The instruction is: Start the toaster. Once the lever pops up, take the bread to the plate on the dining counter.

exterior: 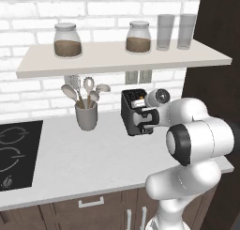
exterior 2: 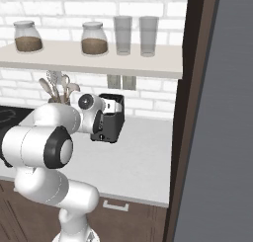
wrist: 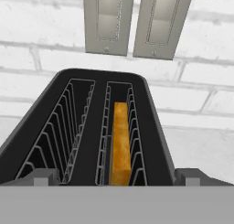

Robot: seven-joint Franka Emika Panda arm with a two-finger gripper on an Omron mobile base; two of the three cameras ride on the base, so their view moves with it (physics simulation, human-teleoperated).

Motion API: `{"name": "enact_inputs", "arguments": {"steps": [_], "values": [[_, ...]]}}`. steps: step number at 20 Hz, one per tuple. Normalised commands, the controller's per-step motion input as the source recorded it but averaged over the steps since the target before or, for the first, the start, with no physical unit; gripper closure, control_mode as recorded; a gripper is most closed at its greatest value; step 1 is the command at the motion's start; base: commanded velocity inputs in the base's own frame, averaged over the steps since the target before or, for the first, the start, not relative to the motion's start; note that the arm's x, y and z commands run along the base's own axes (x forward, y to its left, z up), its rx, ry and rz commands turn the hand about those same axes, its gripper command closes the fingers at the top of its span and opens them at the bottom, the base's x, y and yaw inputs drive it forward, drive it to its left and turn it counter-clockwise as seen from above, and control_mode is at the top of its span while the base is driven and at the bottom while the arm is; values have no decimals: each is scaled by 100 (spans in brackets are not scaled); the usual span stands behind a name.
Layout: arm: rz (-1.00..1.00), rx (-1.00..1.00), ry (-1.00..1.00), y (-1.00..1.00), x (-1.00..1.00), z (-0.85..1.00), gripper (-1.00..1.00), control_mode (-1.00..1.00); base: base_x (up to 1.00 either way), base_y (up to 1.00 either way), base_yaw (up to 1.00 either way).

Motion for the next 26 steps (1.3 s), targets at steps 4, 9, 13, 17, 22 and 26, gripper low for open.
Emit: {"name": "enact_inputs", "arguments": {"steps": [4,9,13,17,22,26], "values": [[0,0,0,0,0,0,-100,-100,0,0,0],[0,0,0,0,0,0,-100,-100,0,0,0],[0,0,0,0,0,0,-100,-100,0,0,0],[0,0,0,0,0,0,-100,-100,0,0,0],[0,0,0,0,0,0,-100,-100,0,0,0],[0,0,0,0,0,0,-100,-100,0,0,0]]}}
